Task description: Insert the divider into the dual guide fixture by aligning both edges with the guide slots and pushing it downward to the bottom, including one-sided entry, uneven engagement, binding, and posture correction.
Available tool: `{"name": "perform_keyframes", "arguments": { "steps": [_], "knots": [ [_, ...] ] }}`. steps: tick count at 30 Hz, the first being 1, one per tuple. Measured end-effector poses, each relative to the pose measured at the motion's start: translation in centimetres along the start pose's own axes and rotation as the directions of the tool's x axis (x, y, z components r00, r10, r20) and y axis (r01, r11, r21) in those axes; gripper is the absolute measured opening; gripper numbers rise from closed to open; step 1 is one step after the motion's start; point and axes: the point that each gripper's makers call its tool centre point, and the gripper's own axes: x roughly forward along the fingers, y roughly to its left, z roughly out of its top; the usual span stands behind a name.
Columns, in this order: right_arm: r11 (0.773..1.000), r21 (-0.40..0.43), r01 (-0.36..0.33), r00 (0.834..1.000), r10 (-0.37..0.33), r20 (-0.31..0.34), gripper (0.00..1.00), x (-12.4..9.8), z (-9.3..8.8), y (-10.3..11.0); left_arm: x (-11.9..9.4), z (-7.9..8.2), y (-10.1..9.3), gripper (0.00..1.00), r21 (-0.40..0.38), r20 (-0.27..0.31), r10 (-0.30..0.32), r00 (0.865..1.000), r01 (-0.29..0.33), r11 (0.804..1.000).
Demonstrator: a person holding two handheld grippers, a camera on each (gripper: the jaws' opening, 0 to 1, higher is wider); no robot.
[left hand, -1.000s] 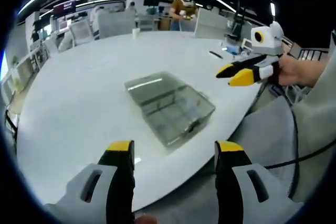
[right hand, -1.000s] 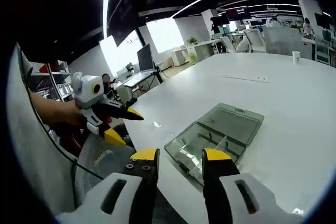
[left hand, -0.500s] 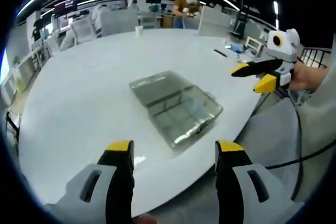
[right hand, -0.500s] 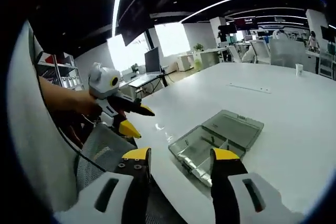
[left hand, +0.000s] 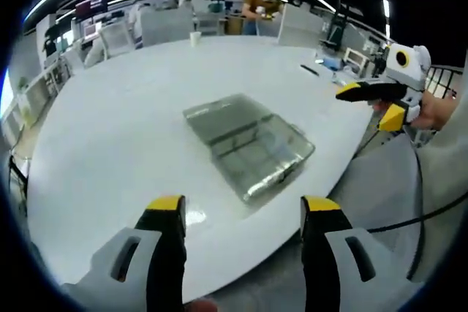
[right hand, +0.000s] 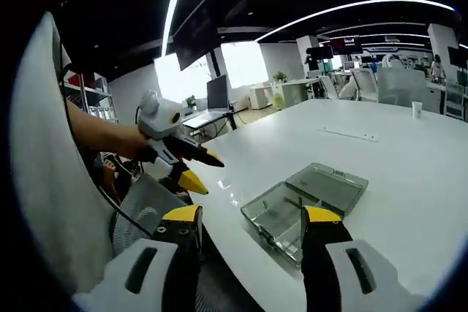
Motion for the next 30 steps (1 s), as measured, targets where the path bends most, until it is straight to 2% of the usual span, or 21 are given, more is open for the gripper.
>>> {"name": "perform_keyframes", "arguments": {
  "steps": [7, 9, 18, 22, 30],
  "knots": [
    [1.0, -0.005, -0.003, 1.0, 0.003, -0.001, 0.55, -0.3, -0.2, 0.4, 0.0, -0.5, 0.4, 0.62, -0.013, -0.009, 0.006, 1.0, -0.006, 1.0],
    [0.999, -0.033, -0.009, 1.0, 0.009, 0.013, 0.56, -0.5, 0.0, 0.7, 0.0, -0.5, 0.6, 0.62, -0.017, -0.009, 0.007, 1.0, -0.007, 1.0],
    [0.999, -0.041, -0.009, 0.998, 0.011, 0.054, 0.6, -1.0, 1.0, 1.3, 0.1, -1.1, 1.8, 0.63, -0.056, -0.016, 0.02, 1.0, -0.02, 0.998],
    [0.997, -0.069, -0.021, 0.999, 0.022, 0.025, 0.62, -0.9, 1.1, 1.9, 0.3, -1.9, 2.2, 0.63, -0.077, -0.031, 0.018, 0.999, -0.02, 0.997],
    [0.994, -0.106, -0.029, 1.0, 0.029, 0.006, 0.63, -0.7, 1.8, 2.8, 0.8, -2.8, 3.0, 0.63, -0.103, -0.055, 0.022, 0.998, -0.028, 0.994]
  ]
}}
